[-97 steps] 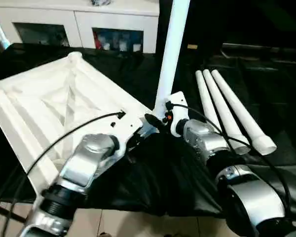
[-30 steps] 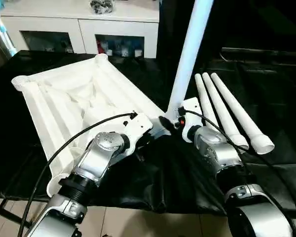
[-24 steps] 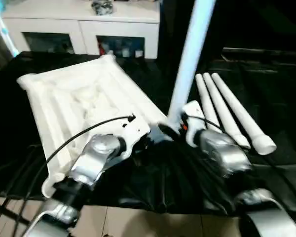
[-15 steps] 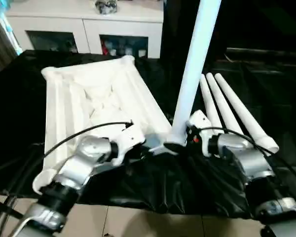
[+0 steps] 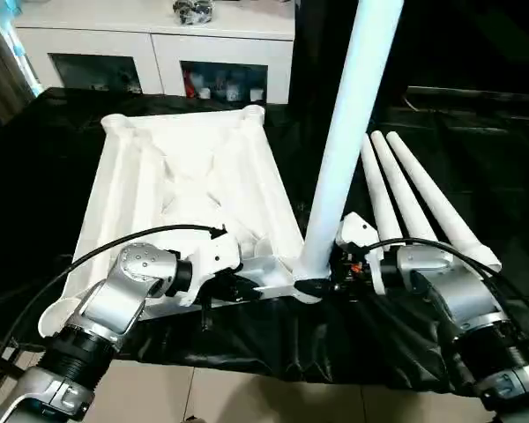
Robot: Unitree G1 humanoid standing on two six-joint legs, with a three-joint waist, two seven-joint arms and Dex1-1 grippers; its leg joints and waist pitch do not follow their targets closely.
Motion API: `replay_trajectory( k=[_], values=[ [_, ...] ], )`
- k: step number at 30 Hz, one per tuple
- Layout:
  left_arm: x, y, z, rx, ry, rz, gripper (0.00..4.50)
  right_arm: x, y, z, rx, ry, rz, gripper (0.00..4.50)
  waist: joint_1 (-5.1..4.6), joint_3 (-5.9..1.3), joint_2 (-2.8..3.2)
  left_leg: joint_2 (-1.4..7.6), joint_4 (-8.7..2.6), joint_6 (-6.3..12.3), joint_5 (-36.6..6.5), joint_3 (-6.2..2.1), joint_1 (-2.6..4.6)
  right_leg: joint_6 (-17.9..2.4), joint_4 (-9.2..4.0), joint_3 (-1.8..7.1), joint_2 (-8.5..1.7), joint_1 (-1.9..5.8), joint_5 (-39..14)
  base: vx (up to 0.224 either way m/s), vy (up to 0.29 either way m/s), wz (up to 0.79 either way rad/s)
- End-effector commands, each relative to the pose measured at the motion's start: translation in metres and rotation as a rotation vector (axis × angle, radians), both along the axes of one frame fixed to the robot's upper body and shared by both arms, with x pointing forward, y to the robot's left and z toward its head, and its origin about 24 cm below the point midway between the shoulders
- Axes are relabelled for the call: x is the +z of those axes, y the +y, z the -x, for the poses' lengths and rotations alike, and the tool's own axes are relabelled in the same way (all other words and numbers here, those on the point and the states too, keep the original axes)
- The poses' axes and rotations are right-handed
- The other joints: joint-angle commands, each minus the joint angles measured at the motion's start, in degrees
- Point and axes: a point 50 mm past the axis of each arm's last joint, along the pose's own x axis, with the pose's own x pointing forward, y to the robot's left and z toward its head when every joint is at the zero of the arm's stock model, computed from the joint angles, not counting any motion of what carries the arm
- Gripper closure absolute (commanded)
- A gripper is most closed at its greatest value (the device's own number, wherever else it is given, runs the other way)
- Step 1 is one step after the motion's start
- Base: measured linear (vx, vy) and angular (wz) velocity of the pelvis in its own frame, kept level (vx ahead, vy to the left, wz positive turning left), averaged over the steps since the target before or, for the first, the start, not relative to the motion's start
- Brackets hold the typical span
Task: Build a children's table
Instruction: Rotate leg to tighten
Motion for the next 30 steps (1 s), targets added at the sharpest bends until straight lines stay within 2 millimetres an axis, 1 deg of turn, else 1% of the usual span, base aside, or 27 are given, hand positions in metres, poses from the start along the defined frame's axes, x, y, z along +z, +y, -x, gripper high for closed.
replay_trajectory(
  k=[1,2,3,4,5,6,7,8,9,10,12,13,15,16,17,18,19,20,22,23,24,25,26,27,28,29,30],
  values=[
    [0.011,-0.018,0.003,-0.085,-0.035,0.066,4.50,-0.002,0.011,0.005,0.050,0.020,-0.023,1.65,-0.04,-4.03,-0.06,1.73,-3.79,2.64,-9.7,-0.31,0.16,-11.9,-4.56,2.94,-4.21,3.23,-12.7,0.000,0.000,0.00],
    [0.011,-0.019,0.003,-0.077,-0.034,0.073,4.50,-0.004,0.011,0.005,0.046,0.024,-0.024,1.68,-0.04,-4.02,-0.05,1.73,-3.80,2.63,-9.7,-0.31,0.15,-11.9,-4.57,2.94,-4.19,3.22,-12.7,0.000,0.000,0.00],
    [0.011,-0.020,0.002,-0.063,-0.037,0.081,4.50,-0.006,0.013,0.005,0.031,0.027,-0.029,1.70,-0.08,-4.04,-0.36,1.75,-3.80,2.70,-9.5,-0.29,0.14,-11.8,-4.54,2.95,-4.19,3.22,-12.6,0.000,0.000,0.00],
    [0.011,-0.023,-0.002,-0.011,-0.049,0.090,4.50,-0.010,0.017,0.002,-0.027,0.020,-0.042,1.70,-0.12,-4.00,-0.43,1.74,-3.79,2.66,-9.1,-0.25,0.08,-11.7,-4.50,2.99,-4.21,3.19,-12.7,0.000,0.000,0.00],
    [0.011,-0.025,-0.004,0.014,-0.055,0.092,4.50,-0.012,0.019,0.001,-0.056,0.015,-0.047,1.71,-0.21,-3.96,-0.30,1.64,-3.78,2.34,-9.4,-0.25,0.09,-11.6,-4.61,2.94,-4.22,3.13,-13.5,0.000,0.000,0.00],
    [0.012,-0.027,-0.007,0.042,-0.068,0.095,4.50,-0.014,0.021,-0.002,-0.094,0.006,-0.050,1.72,-0.28,-3.96,-0.34,1.66,-3.81,2.16,-9.6,-0.27,0.12,-11.5,-4.68,2.93,-4.27,3.14,-14.0,0.000,0.000,0.00],
    [0.013,-0.031,-0.013,0.093,-0.082,0.106,4.50,-0.017,0.025,-0.008,-0.178,-0.012,-0.054,1.72,-0.49,-3.83,-0.29,1.59,-3.87,1.76,-10.1,-0.29,0.14,-11.0,-4.92,2.88,-4.20,3.04,-15.5,0.000,0.000,0.00],
    [0.013,-0.034,-0.017,0.131,-0.093,0.106,4.50,-0.020,0.028,-0.013,-0.251,-0.029,-0.052,1.73,-0.55,-3.85,0.12,1.54,-3.81,1.44,-10.2,-0.30,0.17,-10.8,-4.92,2.91,-4.25,3.02,-15.9,0.000,0.000,0.00],
    [0.014,-0.038,-0.021,0.168,-0.107,0.103,4.50,-0.022,0.030,-0.019,-0.330,-0.038,-0.048,1.73,-1.05,-3.67,-0.16,1.36,-3.99,0.79,-10.9,-0.37,-0.04,-10.3,-5.18,2.79,-4.17,3.07,-17.7,0.000,0.000,0.00],
    [0.014,-0.038,-0.022,0.175,-0.109,0.102,4.50,-0.022,0.031,-0.020,-0.347,-0.039,-0.047,1.73,-1.36,-3.78,0.07,1.28,-3.95,0.23,-11.7,-0.46,0.16,-9.7,-5.36,2.72,-4.19,3.04,-19.5,0.000,0.000,0.00],
    [0.015,-0.049,-0.030,0.261,-0.131,0.101,4.50,-0.026,0.038,-0.032,-0.521,-0.037,-0.039,1.73,-1.75,-3.88,0.05,1.21,-3.84,0.07,-11.6,-0.49,0.15,-9.6,-5.38,2.78,-4.24,3.01,-19.6,0.000,0.000,0.00],
    [0.017,-0.055,-0.036,0.321,-0.140,0.107,4.50,-0.027,0.043,-0.038,-0.602,-0.020,-0.050,1.73,-2.06,-3.84,-0.09,1.08,-3.83,0.05,-11.5,-0.55,-0.05,-9.5,-5.42,2.71,-4.21,3.09,-20.3,0.000,0.000,0.00],
    [0.020,-0.063,-0.041,0.390,-0.148,0.126,4.50,-0.025,0.052,-0.044,-0.688,0.003,-0.075,1.74,-1.95,-3.97,0.00,1.04,-3.70,0.01,-11.0,-0.52,0.12,-9.3,-5.53,2.72,-4.26,3.05,-20.5,0.000,0.000,0.00],
    [0.021,-0.067,-0.043,0.417,-0.150,0.134,4.50,-0.025,0.055,-0.046,-0.722,0.014,-0.083,1.74,-1.84,-4.15,-0.03,1.10,-3.62,0.33,-9.8,-0.46,0.11,-10.0,-5.23,2.83,-4.24,3.04,-17.9,0.000,0.000,0.00],
    [0.021,-0.073,-0.043,0.414,-0.162,0.138,4.50,-0.022,0.064,-0.048,-0.714,0.000,-0.098,1.74,-1.58,-4.33,-0.56,1.21,-3.58,1.06,-8.8,-0.37,-0.02,-10.4,-4.93,2.84,-4.23,3.20,-15.2,0.000,0.000,0.00],
    [0.022,-0.075,-0.042,0.410,-0.165,0.141,4.50,-0.022,0.066,-0.048,-0.705,-0.006,-0.105,1.74,-1.55,-4.33,-0.40,1.25,-3.62,1.36,-8.2,-0.43,-0.14,-10.7,-4.75,2.84,-4.31,3.25,-14.0,0.000,0.000,0.00],
    [0.022,-0.078,-0.041,0.401,-0.170,0.147,4.50,-0.020,0.071,-0.048,-0.687,-0.016,-0.118,1.74,-1.43,-4.56,-0.22,1.32,-3.53,2.04,-6.7,-0.36,-0.22,-11.2,-4.46,2.82,-4.24,3.36,-10.6,0.000,0.000,0.00],
    [0.023,-0.080,-0.041,0.393,-0.176,0.156,4.50,-0.020,0.073,-0.047,-0.674,-0.011,-0.130,1.39,-1.45,-4.66,-0.92,1.30,-3.49,3.08,-5.0,-0.20,-0.38,-12.0,-4.15,2.83,-4.16,3.56,-7.0,0.000,0.000,0.00],
    [0.023,-0.081,-0.037,0.374,-0.168,0.164,4.50,-0.021,0.072,-0.046,-0.661,0.024,-0.165,1.04,-1.19,-4.72,-0.58,1.40,-3.45,4.35,-3.4,-0.20,-0.36,-12.9,-3.82,2.75,-4.33,3.64,-4.7,0.000,0.000,0.00],
    [0.023,-0.081,-0.035,0.352,-0.172,0.166,4.50,-0.021,0.071,-0.046,-0.647,0.044,-0.188,1.01,-1.19,-4.67,-0.53,1.43,-3.43,4.93,-3.1,-0.17,-0.43,-13.3,-3.80,2.73,-4.34,3.63,-4.1,0.000,0.000,0.00],
    [0.022,-0.081,-0.032,0.330,-0.176,0.168,4.50,-0.020,0.070,-0.045,-0.636,0.044,-0.192,0.91,-1.27,-4.60,-0.66,1.48,-3.46,5.27,-3.6,-0.15,-0.44,-13.5,-3.89,2.72,-4.41,3.68,-4.5,0.000,0.000,0.00],
    [0.021,-0.079,-0.030,0.308,-0.174,0.167,4.50,-0.020,0.067,-0.045,-0.620,0.027,-0.181,0.91,-1.25,-4.55,-0.34,1.55,-3.49,5.20,-4.0,-0.23,-0.44,-13.6,-3.87,2.68,-4.49,3.67,-5.1,0.000,0.000,0.00],
    [0.021,-0.077,-0.028,0.294,-0.172,0.166,4.50,-0.020,0.065,-0.045,-0.609,0.014,-0.172,0.91,-1.45,-4.48,-0.50,1.48,-3.49,5.09,-4.8,-0.17,-0.54,-13.4,-4.09,2.69,-4.49,3.73,-6.3,0.000,0.000,0.00],
    [0.020,-0.075,-0.025,0.273,-0.167,0.168,4.50,-0.020,0.062,-0.044,-0.595,0.006,-0.161,0.73,-1.38,-4.46,0.06,1.50,-3.49,4.94,-5.1,-0.25,-0.43,-13.4,-4.10,2.71,-4.54,3.67,-6.7,0.000,0.000,0.00],
    [0.019,-0.074,-0.023,0.261,-0.159,0.165,4.50,-0.020,0.059,-0.044,-0.580,0.002,-0.154,0.73,-1.47,-4.44,0.24,1.59,-3.50,4.66,-5.9,-0.21,-0.25,-13.4,-4.25,2.73,-4.45,3.50,-7.5,0.000,0.000,0.00],
    [0.018,-0.072,-0.021,0.243,-0.153,0.162,4.50,-0.019,0.055,-0.043,-0.558,-0.010,-0.147,0.73,-1.42,-4.36,0.06,1.56,-3.52,4.48,-6.5,-0.12,-0.19,-13.4,-4.44,2.75,-4.40,3.45,-8.2,0.000,0.000,0.00],
    [0.019,-0.068,-0.018,0.214,-0.132,0.175,4.50,-0.018,0.046,-0.042,-0.513,-0.050,-0.111,0.73,-1.33,-4.34,0.18,1.57,-3.54,4.33,-6.8,-0.18,-0.24,-13.3,-4.41,2.74,-4.41,3.52,-8.6,0.000,0.000,0.00]
  ],
)
